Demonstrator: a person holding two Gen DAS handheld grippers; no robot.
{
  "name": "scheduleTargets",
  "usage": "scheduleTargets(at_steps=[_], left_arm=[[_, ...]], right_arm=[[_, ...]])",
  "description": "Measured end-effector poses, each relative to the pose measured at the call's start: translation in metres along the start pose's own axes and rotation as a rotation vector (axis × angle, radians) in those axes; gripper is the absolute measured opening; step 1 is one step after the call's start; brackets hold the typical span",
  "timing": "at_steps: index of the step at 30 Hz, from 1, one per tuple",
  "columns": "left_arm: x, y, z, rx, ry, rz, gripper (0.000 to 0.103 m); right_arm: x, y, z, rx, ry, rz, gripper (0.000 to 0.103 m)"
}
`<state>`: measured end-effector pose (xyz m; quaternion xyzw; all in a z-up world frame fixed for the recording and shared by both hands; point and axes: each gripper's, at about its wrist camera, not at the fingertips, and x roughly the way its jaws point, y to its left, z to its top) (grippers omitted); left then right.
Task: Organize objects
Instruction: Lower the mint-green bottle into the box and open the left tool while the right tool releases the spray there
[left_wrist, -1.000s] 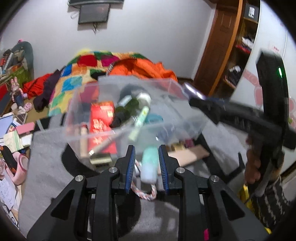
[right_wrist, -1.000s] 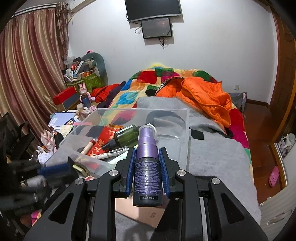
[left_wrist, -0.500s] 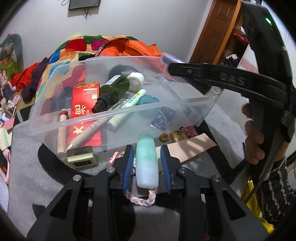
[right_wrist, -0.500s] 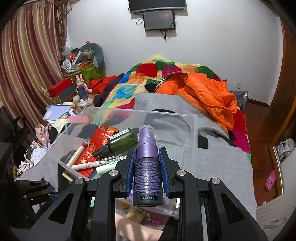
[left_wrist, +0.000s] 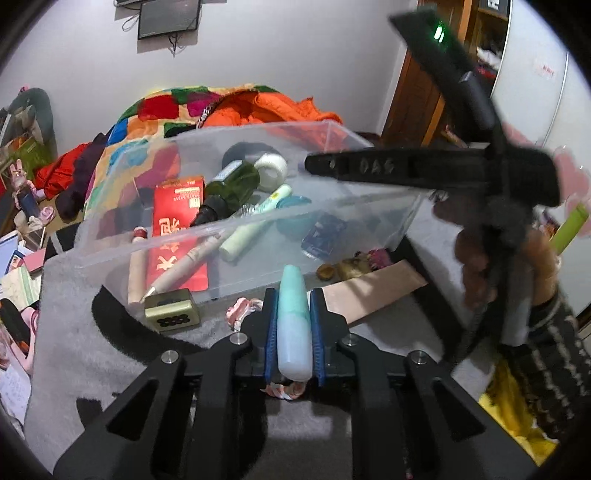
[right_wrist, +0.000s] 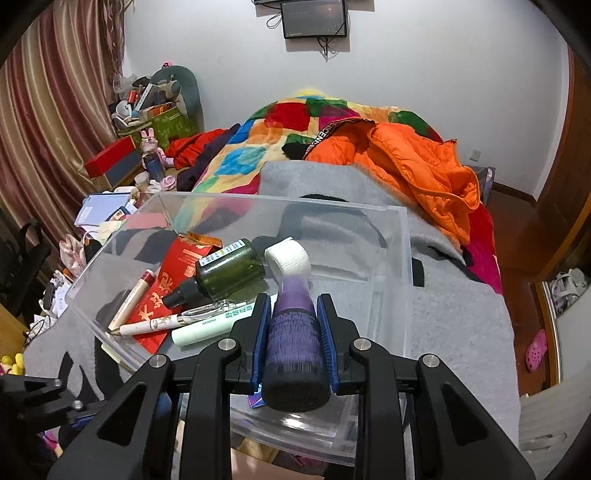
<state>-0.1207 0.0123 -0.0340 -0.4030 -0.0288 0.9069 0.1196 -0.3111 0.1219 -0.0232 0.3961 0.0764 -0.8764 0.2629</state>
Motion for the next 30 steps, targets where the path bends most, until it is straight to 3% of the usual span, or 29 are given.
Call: scheduleTargets(at_steps=[9,15,21,25,30], left_arm=[[-0.033,0.002,0.020,-0.017,-0.094,-0.019,0.016],[-0.035,0.012,0.041,-0.037,-0.127,0.013,0.016],[-0.015,0.022,0.059,-0.060,-0.107,0.033,0.016],[-0.001,0.026,0.065,-0.078,-0.090,0.034,0.016],[0.017,0.025,0.066,-0.082,-0.063,0.041,0.016]], right_arm=[[0.001,0.003,0.000,-0.007,0.013,-0.019,0.024],[-0.009,-0.004,-0.005,0.021,0.003,0.017,0.036],[-0.027,-0.005,-0.012,0.026,-0.030,0.033,0.038],[-0.044,-0.005,-0.021,0.009,-0.060,0.064,0.049],[-0.063,-0.005,-0.035,-0.025,-0.087,0.075,0.050]])
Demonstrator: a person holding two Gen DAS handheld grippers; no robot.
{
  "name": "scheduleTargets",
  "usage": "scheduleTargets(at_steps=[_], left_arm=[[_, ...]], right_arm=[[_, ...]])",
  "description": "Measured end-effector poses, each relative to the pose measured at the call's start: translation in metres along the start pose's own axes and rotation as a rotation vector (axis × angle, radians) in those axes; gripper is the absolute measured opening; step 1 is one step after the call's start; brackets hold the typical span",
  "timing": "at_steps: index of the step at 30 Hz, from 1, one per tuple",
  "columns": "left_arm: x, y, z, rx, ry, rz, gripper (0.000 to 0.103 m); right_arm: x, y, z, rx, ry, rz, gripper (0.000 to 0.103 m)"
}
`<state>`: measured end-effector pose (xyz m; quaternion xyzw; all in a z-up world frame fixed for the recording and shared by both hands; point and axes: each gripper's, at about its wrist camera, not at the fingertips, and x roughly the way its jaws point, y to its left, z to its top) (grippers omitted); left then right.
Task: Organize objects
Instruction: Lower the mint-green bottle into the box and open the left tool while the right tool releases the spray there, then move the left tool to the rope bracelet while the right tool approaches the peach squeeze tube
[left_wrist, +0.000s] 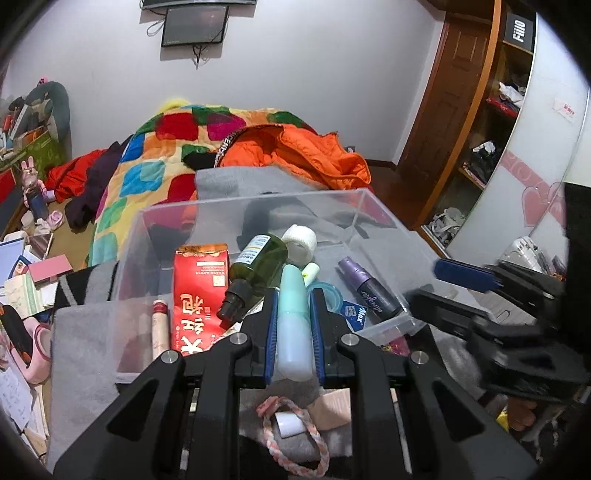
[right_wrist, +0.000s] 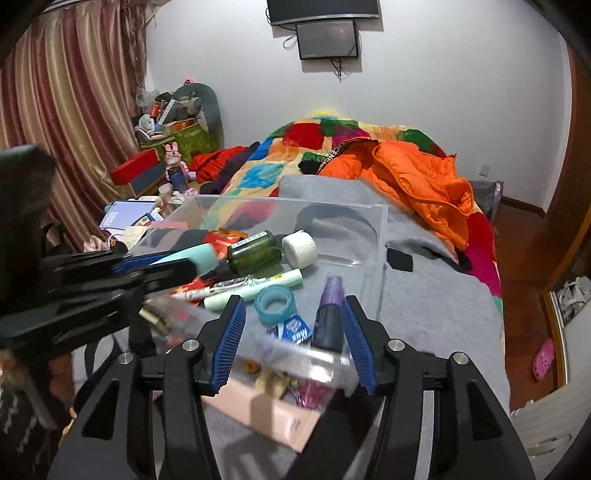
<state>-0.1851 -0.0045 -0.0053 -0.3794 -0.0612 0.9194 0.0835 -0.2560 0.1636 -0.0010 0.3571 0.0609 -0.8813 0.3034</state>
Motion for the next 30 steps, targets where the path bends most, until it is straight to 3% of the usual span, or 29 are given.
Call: scheduleTargets(at_steps=[9,23,30], left_arm=[[0.013,-0.005,-0.003,-0.005,0.030,0.005,0.015],[-0.043,-0.014,-0.030,0.000,-0.021,-0.027,0.015],[-0.034,-0.019,-0.071,0.012,0.085,-0.073,0.016]], right_arm=[[-0.023,-0.010,-0.034,0.003,0.006,0.000,0.053],[0.011,0.016,-0.055,-0.126,0.110,0.041,0.053],[0.033,0.018,-0.059,-0.138,0.184,0.064,0.053]])
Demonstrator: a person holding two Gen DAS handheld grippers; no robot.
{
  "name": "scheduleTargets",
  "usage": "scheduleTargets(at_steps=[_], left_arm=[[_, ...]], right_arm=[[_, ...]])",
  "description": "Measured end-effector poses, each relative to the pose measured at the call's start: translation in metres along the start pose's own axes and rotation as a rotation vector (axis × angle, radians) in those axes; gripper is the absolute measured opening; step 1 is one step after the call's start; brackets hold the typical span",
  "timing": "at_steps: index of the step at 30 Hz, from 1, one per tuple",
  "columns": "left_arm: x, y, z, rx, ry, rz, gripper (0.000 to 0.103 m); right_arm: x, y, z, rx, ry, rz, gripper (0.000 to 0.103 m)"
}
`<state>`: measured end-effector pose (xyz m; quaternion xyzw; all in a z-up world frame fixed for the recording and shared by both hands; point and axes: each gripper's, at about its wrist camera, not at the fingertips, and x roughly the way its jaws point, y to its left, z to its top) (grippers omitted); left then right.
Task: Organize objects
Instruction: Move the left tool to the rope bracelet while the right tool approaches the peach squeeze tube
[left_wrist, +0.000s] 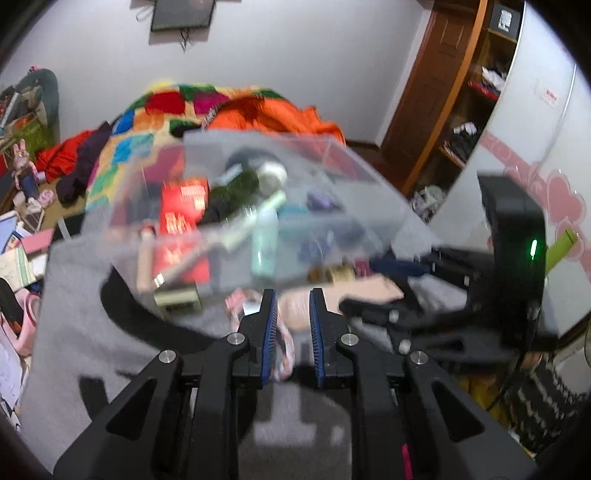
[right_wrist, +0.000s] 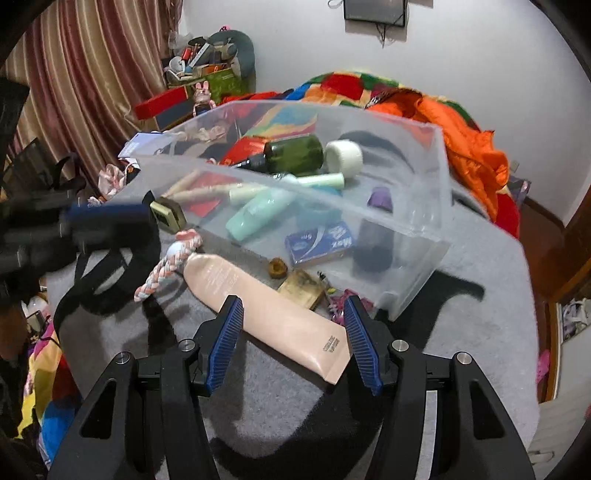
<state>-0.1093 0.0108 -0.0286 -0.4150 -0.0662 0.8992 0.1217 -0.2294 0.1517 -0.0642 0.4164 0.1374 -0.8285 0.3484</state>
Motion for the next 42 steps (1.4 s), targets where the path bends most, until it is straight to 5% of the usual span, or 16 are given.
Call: scheduleTargets(at_steps=[3,8,19,25,29,42], left_arm=[[0.013,-0.001,-0.014,-0.007,0.058,-0.035,0.026],[0.027,-0.003,-0.026,0.005,0.098,-0.038,0.028],[0.019,0.001,-0.008,-0.030,0.053,-0.072,0.028],[0.043,-0.007,-0.001,0.020,0.088,0.003,0.028],[0.040,-0.012,-0.008,0.084,0.047,0.094,0.008],[-0.016,0.026,-0.055,-0.027,0.049,-0.027,0.007]], right_arm=[[-0.001,-0.001,-0.005,0.010,0.015,0.030,0.053],[-0.006,0.010,-0.021,-0.049,0.053,0.070,0.053],[-0.012,0.020,-0.021,-0.084,0.033,0.020,0.053],[0.000,0.023,-0.020,-0.064,0.039,0.024,0.053],[-0.005,0.021,-0.025,-0.061,0.022,0.014,0.036],[-0.035,0.016,-0.055,-0.118,0.035,-0.002,0.031]])
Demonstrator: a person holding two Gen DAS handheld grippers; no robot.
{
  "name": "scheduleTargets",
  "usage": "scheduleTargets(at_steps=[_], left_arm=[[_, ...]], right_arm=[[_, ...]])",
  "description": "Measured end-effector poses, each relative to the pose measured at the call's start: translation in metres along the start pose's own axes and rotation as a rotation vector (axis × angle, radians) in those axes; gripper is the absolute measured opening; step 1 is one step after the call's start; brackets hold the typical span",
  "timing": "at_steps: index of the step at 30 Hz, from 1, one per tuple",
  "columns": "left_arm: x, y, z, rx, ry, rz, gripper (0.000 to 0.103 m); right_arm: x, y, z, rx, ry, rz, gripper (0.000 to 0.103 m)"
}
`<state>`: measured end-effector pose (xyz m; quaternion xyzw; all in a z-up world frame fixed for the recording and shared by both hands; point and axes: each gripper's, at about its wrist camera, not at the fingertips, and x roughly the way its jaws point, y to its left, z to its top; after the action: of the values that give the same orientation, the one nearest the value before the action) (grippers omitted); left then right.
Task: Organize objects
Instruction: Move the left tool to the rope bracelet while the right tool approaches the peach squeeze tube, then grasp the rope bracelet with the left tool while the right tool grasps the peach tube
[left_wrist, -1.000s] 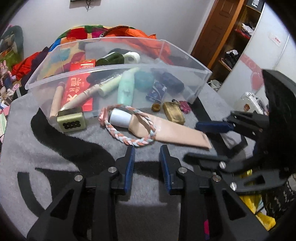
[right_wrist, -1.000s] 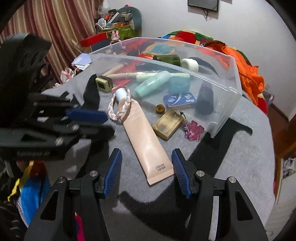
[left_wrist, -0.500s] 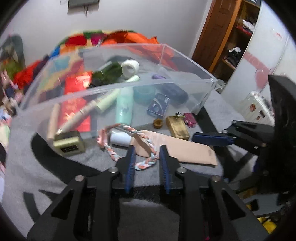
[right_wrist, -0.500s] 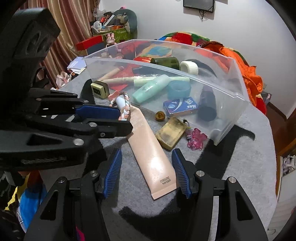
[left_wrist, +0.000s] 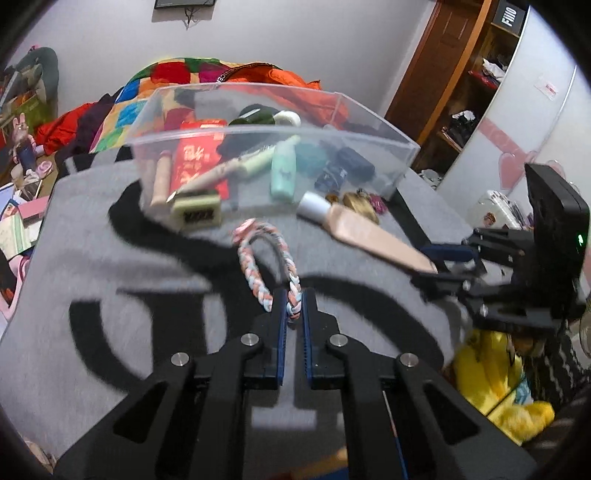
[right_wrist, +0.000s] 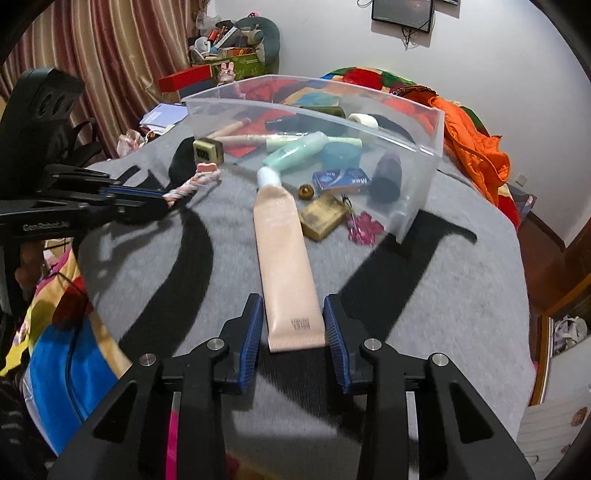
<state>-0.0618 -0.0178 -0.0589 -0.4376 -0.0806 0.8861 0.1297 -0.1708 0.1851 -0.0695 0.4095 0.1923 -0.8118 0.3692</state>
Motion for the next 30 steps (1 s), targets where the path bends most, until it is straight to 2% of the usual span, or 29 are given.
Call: scheduleTargets(at_steps=[4,7,9,12,19,21,24,26,30], left_arm=[[-0.013,0.002,-0.007,-0.010,-0.003,0.003,0.007],[-0.020,0.007,0.001,-0.038,-0.028,-0.010,0.013],[-0.020,0.011,0.008,-0.052,-0.042,-0.009,0.030],[-0.012,0.014,0.021,-0.062,-0.058,0.004,0.048],[0.024,0.023,0.046,-0.075,0.000,0.081,0.048],[0.031,0.025,0.048,-0.080,0.009,0.084,0.047],[0.040,0.023,0.047,-0.062,0.024,0.090,0.038],[0.042,0.018,0.045,-0.032,0.007,0.107,0.037],[0.046,0.012,0.044,0.005,-0.001,0.116,0.029]], right_arm=[[-0.003,0.001,0.003,-0.003,0.010,-0.013,0.033],[-0.002,0.000,0.013,0.020,-0.011,-0.013,0.038],[0.000,0.000,0.022,0.035,-0.032,-0.007,0.039],[0.007,0.004,0.038,0.043,-0.047,-0.007,0.040],[0.033,0.010,0.068,0.024,-0.024,-0.007,0.040],[0.039,0.012,0.073,0.020,-0.015,0.002,0.040],[0.047,0.014,0.077,0.009,-0.006,0.009,0.040],[0.052,0.018,0.077,-0.002,0.005,0.013,0.040],[0.062,0.024,0.075,-0.005,0.033,0.013,0.037]])
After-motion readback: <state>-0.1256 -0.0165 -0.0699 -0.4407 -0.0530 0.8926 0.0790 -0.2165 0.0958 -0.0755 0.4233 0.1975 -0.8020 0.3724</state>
